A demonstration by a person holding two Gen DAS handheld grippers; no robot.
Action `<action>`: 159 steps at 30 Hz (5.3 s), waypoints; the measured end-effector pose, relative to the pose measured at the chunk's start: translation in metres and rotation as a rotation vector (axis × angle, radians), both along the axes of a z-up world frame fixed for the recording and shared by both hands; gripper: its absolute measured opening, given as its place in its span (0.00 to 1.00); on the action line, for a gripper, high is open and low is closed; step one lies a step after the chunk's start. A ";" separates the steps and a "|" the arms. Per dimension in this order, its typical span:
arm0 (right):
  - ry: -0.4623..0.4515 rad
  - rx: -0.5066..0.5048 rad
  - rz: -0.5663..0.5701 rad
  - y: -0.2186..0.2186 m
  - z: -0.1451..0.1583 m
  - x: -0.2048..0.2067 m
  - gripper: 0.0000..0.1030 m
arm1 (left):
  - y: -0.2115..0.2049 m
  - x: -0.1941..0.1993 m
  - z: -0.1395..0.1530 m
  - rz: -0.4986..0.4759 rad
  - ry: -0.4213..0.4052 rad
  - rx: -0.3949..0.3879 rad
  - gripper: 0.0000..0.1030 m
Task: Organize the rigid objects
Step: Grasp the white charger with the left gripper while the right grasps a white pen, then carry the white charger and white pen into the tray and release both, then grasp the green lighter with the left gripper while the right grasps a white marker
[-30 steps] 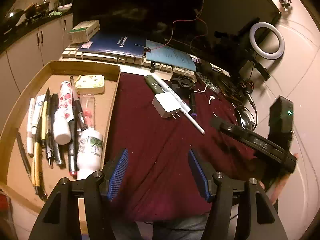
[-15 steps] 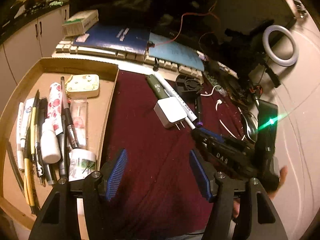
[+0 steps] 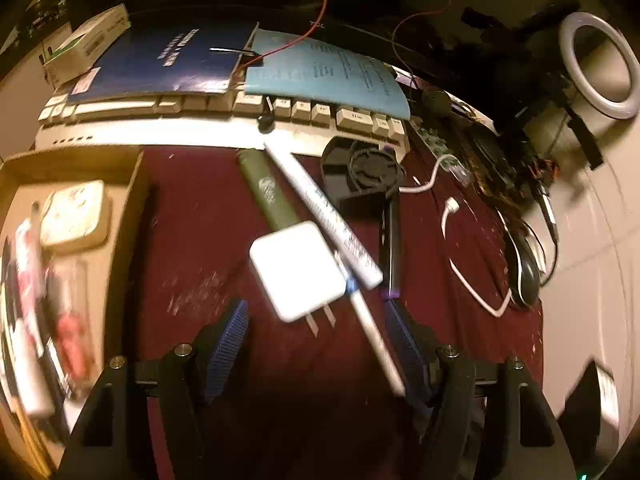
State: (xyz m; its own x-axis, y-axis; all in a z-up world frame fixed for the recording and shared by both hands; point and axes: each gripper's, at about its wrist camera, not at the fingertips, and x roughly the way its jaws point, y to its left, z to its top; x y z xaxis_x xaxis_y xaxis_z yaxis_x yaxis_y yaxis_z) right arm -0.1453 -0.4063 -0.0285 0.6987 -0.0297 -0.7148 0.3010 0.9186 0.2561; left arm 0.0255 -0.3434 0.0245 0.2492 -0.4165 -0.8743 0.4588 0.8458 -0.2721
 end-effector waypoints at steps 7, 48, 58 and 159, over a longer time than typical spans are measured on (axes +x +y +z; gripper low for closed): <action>-0.013 0.014 -0.001 -0.002 0.000 -0.001 0.08 | -0.015 0.023 -0.017 0.064 -0.035 0.105 0.67; -0.091 0.057 0.047 0.041 0.040 0.032 0.07 | 0.144 -0.079 0.042 0.075 -0.082 -0.304 0.47; -0.165 0.158 0.232 0.093 0.074 0.090 0.07 | 0.246 -0.023 0.084 0.315 -0.233 -0.284 0.47; -0.050 0.208 0.013 -0.033 -0.002 0.013 0.14 | -0.009 0.063 -0.006 0.081 -0.031 0.099 0.79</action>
